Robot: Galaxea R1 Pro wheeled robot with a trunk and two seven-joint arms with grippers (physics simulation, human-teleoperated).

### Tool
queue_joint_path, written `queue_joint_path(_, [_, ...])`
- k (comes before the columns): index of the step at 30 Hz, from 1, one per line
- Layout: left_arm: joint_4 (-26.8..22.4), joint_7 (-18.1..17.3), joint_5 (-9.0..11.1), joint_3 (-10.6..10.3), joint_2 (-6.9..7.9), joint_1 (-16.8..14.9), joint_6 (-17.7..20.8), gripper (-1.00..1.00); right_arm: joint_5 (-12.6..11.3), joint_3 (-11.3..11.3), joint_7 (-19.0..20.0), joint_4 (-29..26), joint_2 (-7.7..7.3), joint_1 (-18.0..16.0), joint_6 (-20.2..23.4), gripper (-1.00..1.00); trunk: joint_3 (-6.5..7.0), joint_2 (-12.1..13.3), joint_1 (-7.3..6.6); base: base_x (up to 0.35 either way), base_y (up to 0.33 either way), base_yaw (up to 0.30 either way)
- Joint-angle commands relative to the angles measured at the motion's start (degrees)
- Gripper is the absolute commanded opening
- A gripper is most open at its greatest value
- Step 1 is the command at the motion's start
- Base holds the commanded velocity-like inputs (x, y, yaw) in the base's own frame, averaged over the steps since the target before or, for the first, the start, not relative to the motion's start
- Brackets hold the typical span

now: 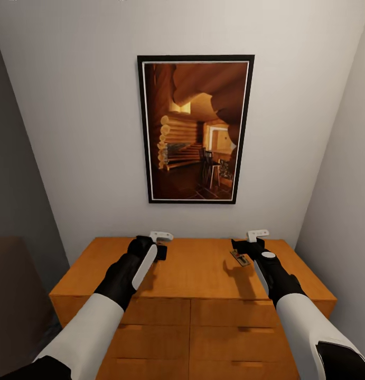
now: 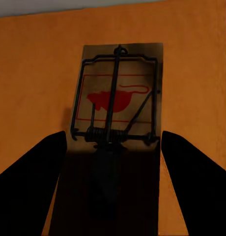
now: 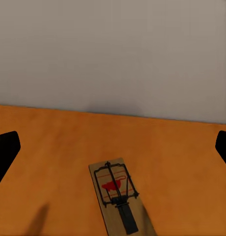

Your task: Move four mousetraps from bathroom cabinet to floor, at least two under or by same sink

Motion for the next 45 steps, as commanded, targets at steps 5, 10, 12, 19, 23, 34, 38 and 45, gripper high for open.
queue_joint_path(5, [-2.69,0.59,3.31,0.67,-0.12,-0.05,3.50,-1.00,0.78,-0.32,0.49,-0.12,0.05,-0.05,0.28,1.00,0.81,1.95,-1.09,0.000,0.000,0.000])
queue_joint_path(10, [-4.76,0.91,8.22,0.73,-0.08,0.02,4.06,-1.00,0.90,-0.32,0.49,-0.12,0.05,-0.04,0.29,1.00,1.70,3.96,-2.19,0.000,0.000,0.000])
queue_joint_path(12, [-5.29,0.98,9.08,0.76,0.08,0.07,4.13,-1.00,0.93,-0.32,0.49,-0.12,0.05,-0.03,0.28,1.00,2.06,4.76,-2.63,0.000,0.000,0.000])
queue_joint_path(19, [-7.54,1.06,10.00,0.81,0.41,0.18,4.29,-1.00,1.11,-0.06,0.53,-0.12,0.05,-0.02,0.34,1.00,2.06,4.76,-2.63,0.000,0.000,0.000])
queue_joint_path(23, [-7.84,1.04,10.05,0.82,0.44,0.20,4.23,-1.00,1.14,0.12,0.56,-0.16,0.05,-0.02,0.23,1.00,2.06,4.76,-2.63,0.000,0.000,0.000])
queue_joint_path(34, [-7.56,1.08,9.82,0.82,0.55,0.21,4.00,-1.00,1.22,0.34,0.56,-0.24,0.05,-0.05,0.32,1.00,2.06,4.76,-2.63,0.000,0.000,0.000])
queue_joint_path(38, [-7.49,1.06,9.82,0.81,0.54,0.21,3.96,-1.00,1.32,0.44,0.61,-0.35,0.05,-0.08,0.75,1.00,2.06,4.76,-2.63,0.000,0.000,0.000])
queue_joint_path(45, [-7.28,1.01,9.83,0.81,0.48,0.24,3.73,-1.00,4.51,0.53,5.75,-0.64,-0.12,-0.02,3.46,1.00,2.06,4.76,-2.63,0.000,0.000,0.000])
